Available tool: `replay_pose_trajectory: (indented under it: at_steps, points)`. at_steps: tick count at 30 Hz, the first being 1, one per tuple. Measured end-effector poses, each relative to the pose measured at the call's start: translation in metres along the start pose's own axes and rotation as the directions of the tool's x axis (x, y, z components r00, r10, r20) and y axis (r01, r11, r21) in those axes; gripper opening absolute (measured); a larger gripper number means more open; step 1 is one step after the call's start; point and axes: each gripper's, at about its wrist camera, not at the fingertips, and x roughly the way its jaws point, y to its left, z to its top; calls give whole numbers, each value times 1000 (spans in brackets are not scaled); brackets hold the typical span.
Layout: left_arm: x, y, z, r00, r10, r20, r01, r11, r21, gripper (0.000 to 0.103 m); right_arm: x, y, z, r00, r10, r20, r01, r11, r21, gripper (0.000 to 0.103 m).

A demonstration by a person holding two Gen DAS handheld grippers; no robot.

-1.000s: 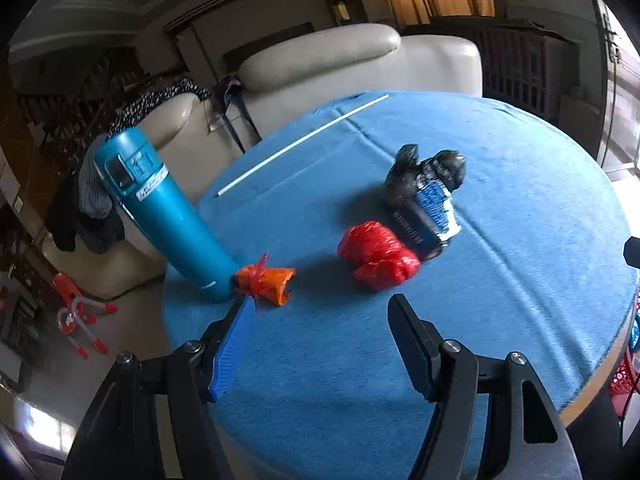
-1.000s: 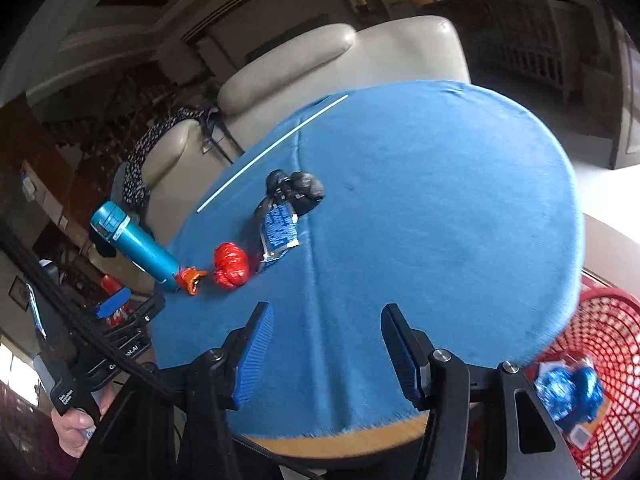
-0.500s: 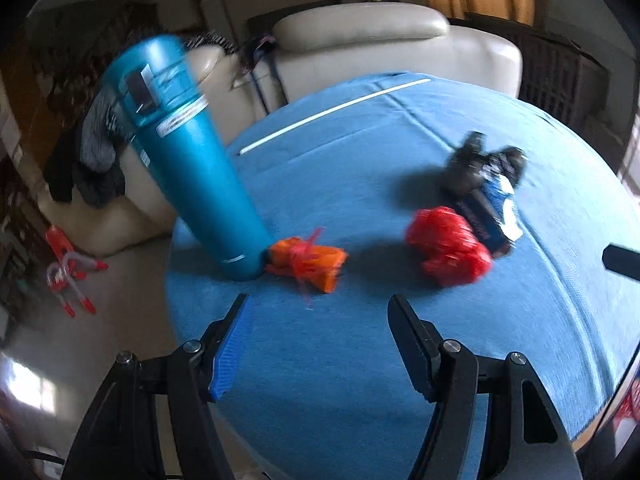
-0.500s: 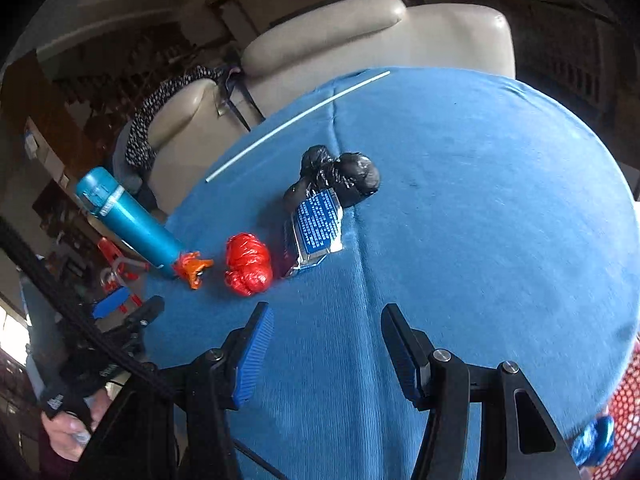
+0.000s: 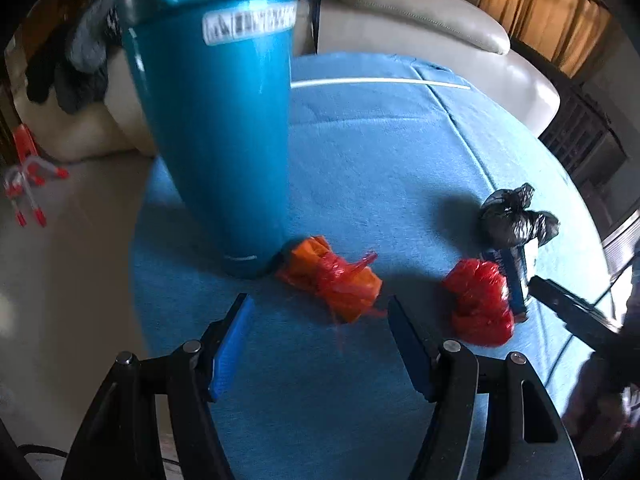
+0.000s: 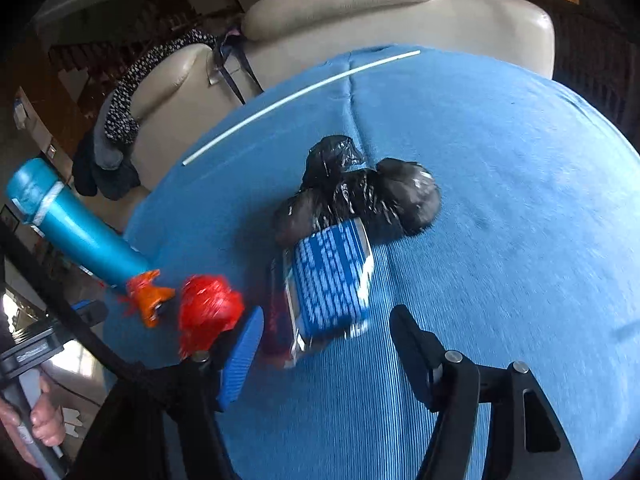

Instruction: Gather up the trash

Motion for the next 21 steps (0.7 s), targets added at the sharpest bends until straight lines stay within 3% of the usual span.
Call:
replay_pose_trajectory:
  at_steps: [5, 8, 15, 18, 21]
  points:
    - [20, 7, 7, 997, -64, -51, 58, 993, -104, 70, 16, -5, 14, 999, 40, -3, -40, 999, 29, 72]
    - [32, 7, 11, 997, -58, -57, 49, 987, -155, 70, 25, 1, 17, 998, 48, -28, -48, 999, -4, 72]
    - [59, 12, 15, 997, -17, -72, -3, 960, -281, 70, 32, 20, 6, 1000, -15, 6, 16, 989, -147, 76]
    - [65, 11, 18, 999, -1, -52, -15, 954, -301, 69, 33, 31, -1, 997, -70, 34, 76, 968, -241, 70]
    - [68, 7, 19, 999, 28, -42, -39, 954, -296, 54, 30, 28, -2, 998, -47, 47, 56, 974, -219, 66]
